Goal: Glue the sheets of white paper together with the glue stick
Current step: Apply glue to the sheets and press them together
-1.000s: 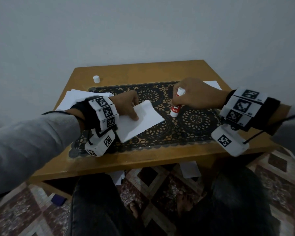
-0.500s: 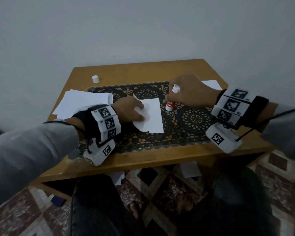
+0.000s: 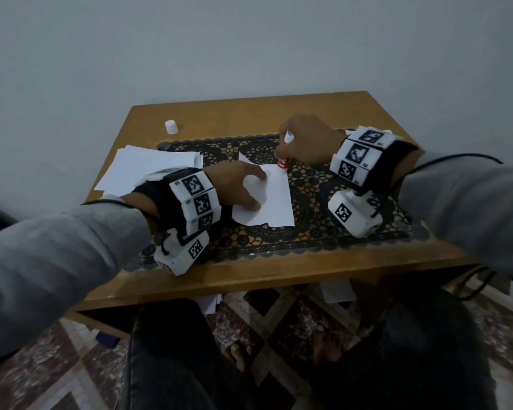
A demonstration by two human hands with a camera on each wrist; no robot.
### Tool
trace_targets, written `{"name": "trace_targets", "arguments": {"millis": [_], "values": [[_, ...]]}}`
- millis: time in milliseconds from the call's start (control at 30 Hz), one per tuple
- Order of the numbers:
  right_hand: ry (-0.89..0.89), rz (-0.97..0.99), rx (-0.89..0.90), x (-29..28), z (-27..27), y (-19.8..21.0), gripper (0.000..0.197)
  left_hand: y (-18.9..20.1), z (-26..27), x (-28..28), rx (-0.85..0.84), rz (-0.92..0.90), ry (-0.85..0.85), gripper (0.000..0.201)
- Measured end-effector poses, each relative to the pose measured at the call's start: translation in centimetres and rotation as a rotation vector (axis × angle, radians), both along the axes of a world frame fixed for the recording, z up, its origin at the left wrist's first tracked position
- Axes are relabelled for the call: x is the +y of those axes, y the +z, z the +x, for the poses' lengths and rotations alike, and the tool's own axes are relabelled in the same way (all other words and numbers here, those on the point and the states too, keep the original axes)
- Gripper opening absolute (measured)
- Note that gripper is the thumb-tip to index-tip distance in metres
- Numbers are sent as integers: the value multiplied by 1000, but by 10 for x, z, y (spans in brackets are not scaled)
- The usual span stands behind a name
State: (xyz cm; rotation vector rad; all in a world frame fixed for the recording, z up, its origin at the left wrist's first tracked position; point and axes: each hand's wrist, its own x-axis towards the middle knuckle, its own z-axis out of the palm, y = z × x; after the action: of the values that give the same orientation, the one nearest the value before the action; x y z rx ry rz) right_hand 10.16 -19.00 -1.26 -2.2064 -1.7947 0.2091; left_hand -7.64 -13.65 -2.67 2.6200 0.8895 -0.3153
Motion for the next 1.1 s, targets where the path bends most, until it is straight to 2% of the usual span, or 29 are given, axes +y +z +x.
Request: {"name": "trace_targets", "arguments": {"millis": [167, 267, 433, 500, 633, 700, 767, 833, 867, 933, 1000, 1033, 1100], "values": [[121, -63, 4, -23, -15, 3, 25, 1, 1, 3, 5, -13, -8, 66], [191, -80, -7, -48, -28, 5, 21, 7, 5, 6, -26, -37, 19, 51], [246, -88, -20, -78, -39, 4, 23, 16, 23, 10, -247, -15, 61, 17], [258, -82, -9, -81, -39, 3, 24, 22, 29, 11, -346, -11, 54, 10], [308, -128, 4, -85, -39, 4, 19, 34, 31, 18, -413, -18, 23, 20], [323, -138, -12, -87, -37, 6, 16, 43, 25, 22, -310, -92, -30, 21], [317, -131, -22, -88, -30, 9, 15, 52, 16, 22, -123, -242, -82, 24], [285, -123, -37, -86, -20, 13, 16, 57, 7, 20, 28, -394, -80, 27], [256, -108, -49, -84, -14, 15, 16, 58, 3, 17, 46, -427, -65, 29], [166, -40, -77, -76, 0, 22, 17, 54, -2, 14, -38, -386, 10, 32], [73, 52, -83, -70, 11, 30, 20, 46, -6, 15, -185, -196, 124, 38], [45, 93, -75, -67, 15, 34, 22, 41, -7, 15, -212, -106, 158, 41], [27, 145, -64, -62, 17, 38, 21, 28, -11, 10, -163, -42, 155, 46]]}}
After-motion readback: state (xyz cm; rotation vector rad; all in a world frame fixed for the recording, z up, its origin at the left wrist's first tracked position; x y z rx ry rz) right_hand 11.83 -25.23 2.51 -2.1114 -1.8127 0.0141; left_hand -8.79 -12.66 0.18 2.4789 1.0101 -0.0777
